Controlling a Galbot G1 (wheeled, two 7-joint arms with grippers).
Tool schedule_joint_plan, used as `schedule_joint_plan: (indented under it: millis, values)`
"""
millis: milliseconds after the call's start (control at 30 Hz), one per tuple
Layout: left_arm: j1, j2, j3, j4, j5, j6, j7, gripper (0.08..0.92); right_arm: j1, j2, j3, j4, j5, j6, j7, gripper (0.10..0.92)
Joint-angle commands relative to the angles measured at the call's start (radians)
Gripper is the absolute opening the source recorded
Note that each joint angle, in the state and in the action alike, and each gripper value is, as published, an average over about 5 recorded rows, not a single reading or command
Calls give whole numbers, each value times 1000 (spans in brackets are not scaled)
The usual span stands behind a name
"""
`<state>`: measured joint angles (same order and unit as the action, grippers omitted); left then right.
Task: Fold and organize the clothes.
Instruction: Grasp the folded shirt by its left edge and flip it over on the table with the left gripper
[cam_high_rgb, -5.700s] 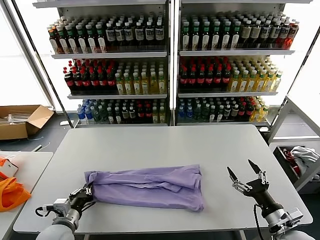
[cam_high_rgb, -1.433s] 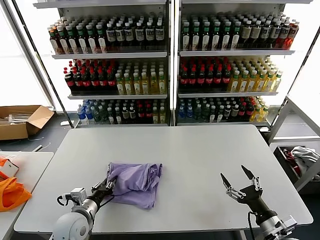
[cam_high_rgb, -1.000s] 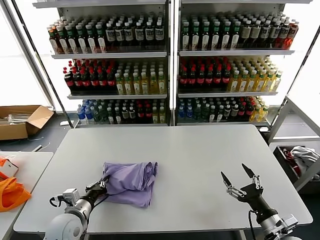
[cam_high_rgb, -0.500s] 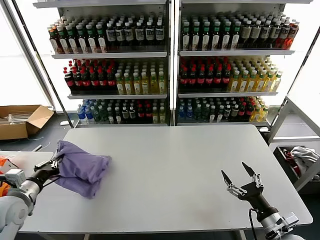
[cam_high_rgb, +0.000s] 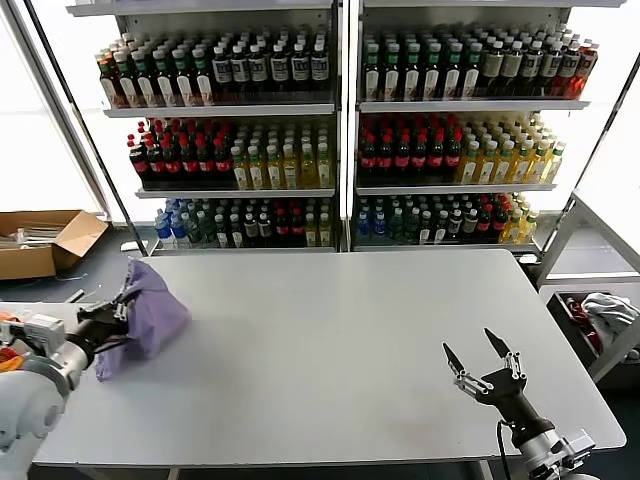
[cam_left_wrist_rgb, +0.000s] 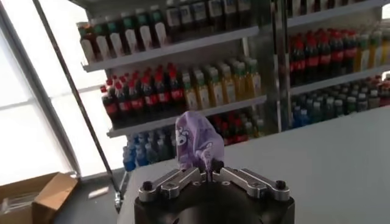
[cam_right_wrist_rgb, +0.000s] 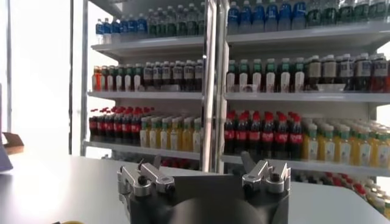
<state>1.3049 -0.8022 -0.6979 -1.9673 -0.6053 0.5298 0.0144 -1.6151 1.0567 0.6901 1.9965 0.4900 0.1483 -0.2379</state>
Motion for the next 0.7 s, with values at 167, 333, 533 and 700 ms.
schedule_joint_plan:
  millis: [167, 333, 533, 700]
  values:
    - [-279, -365, 794, 129, 187, 47, -226, 103, -9, 11, -27, 58, -33, -60, 50, 823]
    - [-350, -418, 849, 152, 91, 46, -263, 103, 28, -11, -97, 116, 1, -241, 170, 823]
    - [-367, -395, 843, 79, -110, 10, -270, 117, 159, -63, -235, 124, 145, -401, 288, 823]
    - [-366, -371, 758, 38, -152, -61, -233, 241, 293, -68, -386, 95, 224, -486, 350, 823]
